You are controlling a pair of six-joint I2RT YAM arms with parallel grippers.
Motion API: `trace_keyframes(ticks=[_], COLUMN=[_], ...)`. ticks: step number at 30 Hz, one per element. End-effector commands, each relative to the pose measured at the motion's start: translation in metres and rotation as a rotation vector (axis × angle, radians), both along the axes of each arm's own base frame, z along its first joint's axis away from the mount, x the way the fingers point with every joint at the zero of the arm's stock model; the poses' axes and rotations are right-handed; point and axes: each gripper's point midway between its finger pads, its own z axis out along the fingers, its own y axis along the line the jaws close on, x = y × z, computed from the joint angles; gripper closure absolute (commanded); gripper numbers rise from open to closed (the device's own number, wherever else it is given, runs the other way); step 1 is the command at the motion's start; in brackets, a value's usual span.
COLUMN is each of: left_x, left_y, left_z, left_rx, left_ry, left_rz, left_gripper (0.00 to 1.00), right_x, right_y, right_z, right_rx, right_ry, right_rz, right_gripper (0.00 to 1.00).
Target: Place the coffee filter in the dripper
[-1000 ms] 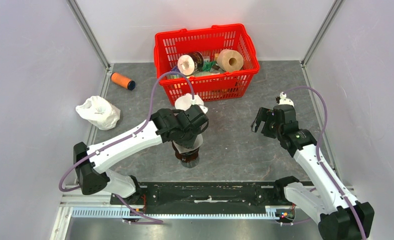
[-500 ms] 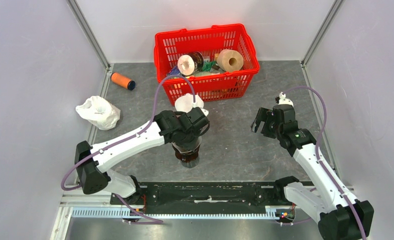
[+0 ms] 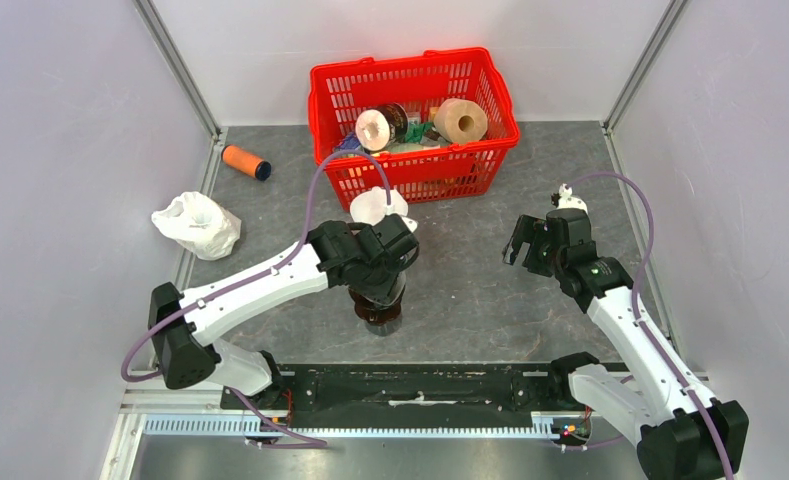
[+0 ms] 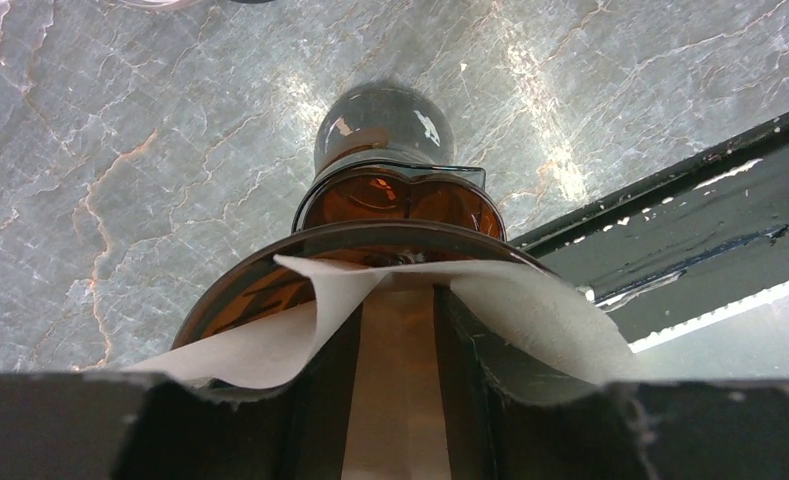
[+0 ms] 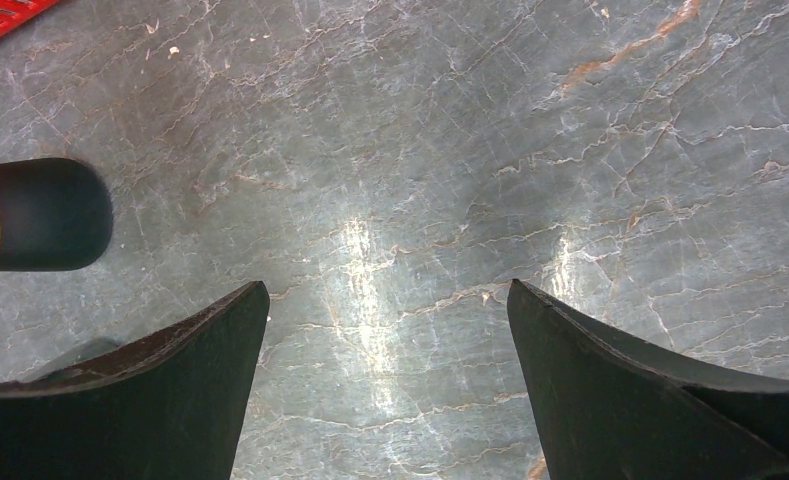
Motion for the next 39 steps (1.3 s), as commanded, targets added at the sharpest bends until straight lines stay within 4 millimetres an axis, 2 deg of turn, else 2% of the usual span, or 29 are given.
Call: trace_keyframes(ticks=[1,6,8,12,18,29,35,37,39], left_x=[-0.002,-0.002,-0.002,-0.001,-0.001,-0.002,-0.001,-0.002,-0.002], left_y=[-0.002,-0.002,-0.002,-0.003,-0.002,-0.002,-0.004,-0.004,-0.004], left_z=[0.000,-0.001,-0.001,-0.002,-0.008,-0.012,-0.008,-0.008,-0.008], left_rx=[-0.016,-0.012,-0.010,-0.009,0.009,0.015,0.004,0.001,0.001], left_ry=[0.011,0.014,0.014,0.013,0.024,0.031,0.026,0.028,0.027], left_rz=[0.008,0.003,0.004,0.002,0.005,0.011,0.005,0.005,0.003], left_gripper=[0.54,0.49,0.56,0.74,0.77,0.73,0.63,0.55,0.51], right_x=[0.009,0.009,0.009,0.009,0.009,0.009,0.010,0.009,0.010], right_y=[-0.001,-0.001,-0.001,0.000,-0.001,-0.001,-0.001,0.000,-0.001], right_z=[0.018,0.018,0.017,0.017,0.017,0.017,0.016,0.016,0.016], right_rx=[-0.010,-0.009,-0.009,-0.008,-0.011,-0.010,-0.009,-0.010,-0.011], right_ry=[-0.050,-0.052,-0.049,-0.046,-0.048,-0.046,-0.045,-0.045,-0.045], right_rz=[0.000,0.000,0.000,0.001,-0.001,0.000,0.000,0.002,0.000], right_gripper=[0.03,0.03,0.03,0.03,0.03,0.03,0.03,0.03,0.03])
